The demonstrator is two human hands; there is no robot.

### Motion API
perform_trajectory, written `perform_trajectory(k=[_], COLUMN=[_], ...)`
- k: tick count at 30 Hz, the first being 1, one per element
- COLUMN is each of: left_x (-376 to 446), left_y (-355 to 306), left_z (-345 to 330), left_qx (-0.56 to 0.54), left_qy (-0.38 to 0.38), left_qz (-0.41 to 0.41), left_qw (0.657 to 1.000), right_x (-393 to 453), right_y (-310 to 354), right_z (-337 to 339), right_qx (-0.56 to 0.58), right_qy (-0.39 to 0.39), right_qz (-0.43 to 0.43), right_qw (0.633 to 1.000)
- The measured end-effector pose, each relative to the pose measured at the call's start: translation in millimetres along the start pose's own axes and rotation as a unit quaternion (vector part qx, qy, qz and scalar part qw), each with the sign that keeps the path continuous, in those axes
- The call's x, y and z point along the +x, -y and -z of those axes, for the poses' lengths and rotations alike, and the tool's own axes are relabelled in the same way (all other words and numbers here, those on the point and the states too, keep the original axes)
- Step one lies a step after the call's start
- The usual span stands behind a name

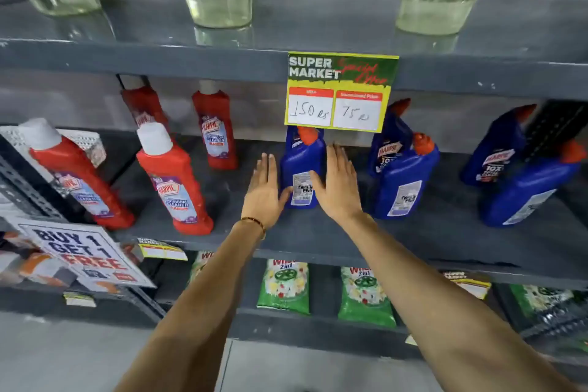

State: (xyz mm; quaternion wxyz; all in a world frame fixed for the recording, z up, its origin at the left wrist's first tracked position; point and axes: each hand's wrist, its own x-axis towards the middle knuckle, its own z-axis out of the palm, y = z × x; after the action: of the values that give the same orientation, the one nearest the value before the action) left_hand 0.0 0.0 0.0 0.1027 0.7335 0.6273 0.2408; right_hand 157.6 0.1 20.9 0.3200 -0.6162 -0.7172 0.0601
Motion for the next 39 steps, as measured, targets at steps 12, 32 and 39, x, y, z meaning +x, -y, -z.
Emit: perform_trajectory(k=[12,32,39], left_x=[40,-8,30], left_y=[12,-16,7], left_z=[-14,19,36], left_qx=[-0.325,-0.391,-0.481], left_qy=[0.100,-0.003,0.207], left_qz=[0.124,0.015,0.053], left_qw=[0.932,0.920,0.850], right_x=[28,10,15], right_y=[-17,32,25], right_z=[-17,2,21], right_qx=[0.286,0.426,0.487], right_qy=[0.107,0.021,0.061], right_qz=[-0.150,-0.205,-0.194], right_qw=[0.940,0.881,0.849])
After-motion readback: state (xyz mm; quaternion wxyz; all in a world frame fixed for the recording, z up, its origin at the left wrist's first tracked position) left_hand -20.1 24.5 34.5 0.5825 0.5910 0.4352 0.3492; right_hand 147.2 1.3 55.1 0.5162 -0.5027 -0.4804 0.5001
